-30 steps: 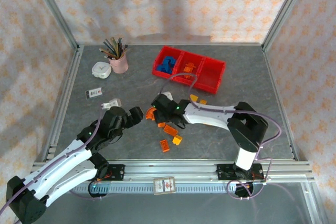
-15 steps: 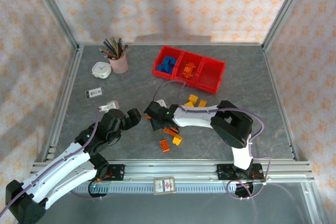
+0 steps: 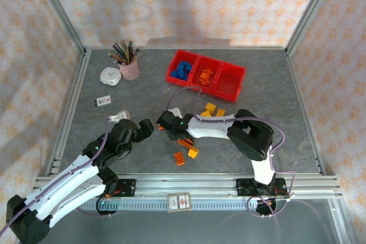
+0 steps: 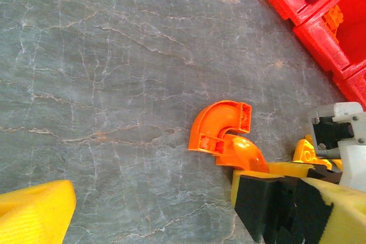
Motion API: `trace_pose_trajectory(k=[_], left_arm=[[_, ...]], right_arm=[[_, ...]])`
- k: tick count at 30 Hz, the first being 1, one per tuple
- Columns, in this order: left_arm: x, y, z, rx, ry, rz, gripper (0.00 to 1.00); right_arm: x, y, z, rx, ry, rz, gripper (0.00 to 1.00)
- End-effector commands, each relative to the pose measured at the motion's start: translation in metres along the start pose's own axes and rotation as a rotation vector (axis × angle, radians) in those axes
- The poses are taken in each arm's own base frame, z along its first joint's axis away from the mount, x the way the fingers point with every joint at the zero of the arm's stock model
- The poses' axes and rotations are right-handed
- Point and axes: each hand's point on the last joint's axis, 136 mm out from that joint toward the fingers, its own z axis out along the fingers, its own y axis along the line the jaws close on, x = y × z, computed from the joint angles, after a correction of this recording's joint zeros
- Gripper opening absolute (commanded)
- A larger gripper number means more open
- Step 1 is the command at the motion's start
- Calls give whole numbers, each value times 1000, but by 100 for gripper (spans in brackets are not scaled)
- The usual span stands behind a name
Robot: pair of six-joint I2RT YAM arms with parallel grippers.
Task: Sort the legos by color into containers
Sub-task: Pick up the lego from the center of the table, then place the lego in the container.
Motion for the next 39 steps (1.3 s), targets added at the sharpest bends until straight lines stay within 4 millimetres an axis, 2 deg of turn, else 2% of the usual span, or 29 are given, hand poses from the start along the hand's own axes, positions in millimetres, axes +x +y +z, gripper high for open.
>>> trace_pose_trajectory(k=[1, 7, 11, 19, 23, 31, 33, 35, 39], left_arm=[[-9, -4, -1, 1, -27, -5, 99], [-16, -18, -3, 35, -35, -3, 99], [-22, -27, -1, 39, -41, 15, 99], [-32, -59, 11, 84, -31, 55, 99], [-39, -75, 20, 99, -33, 67, 99], [-52, -97, 39, 98, -40, 100, 99], [-52, -99, 43, 99, -40, 105, 99], [-51, -98, 48, 92, -32, 100, 99], [-48, -96, 53, 83, -19, 102, 99]], right_arm=[[-12, -5, -18, 0, -42, 30, 34], [-38, -16, -46, -37, -103, 91, 32], [-62, -38, -57, -38, -146, 134, 32], [-140, -97, -66, 25, -250, 227, 33], [-174, -127, -59, 70, -285, 278, 33], [-236, -187, -27, 190, -322, 339, 33], [-244, -201, -18, 214, -322, 363, 33], [-245, -222, -13, 267, -302, 399, 33], [-244, -238, -4, 229, -316, 443, 33]])
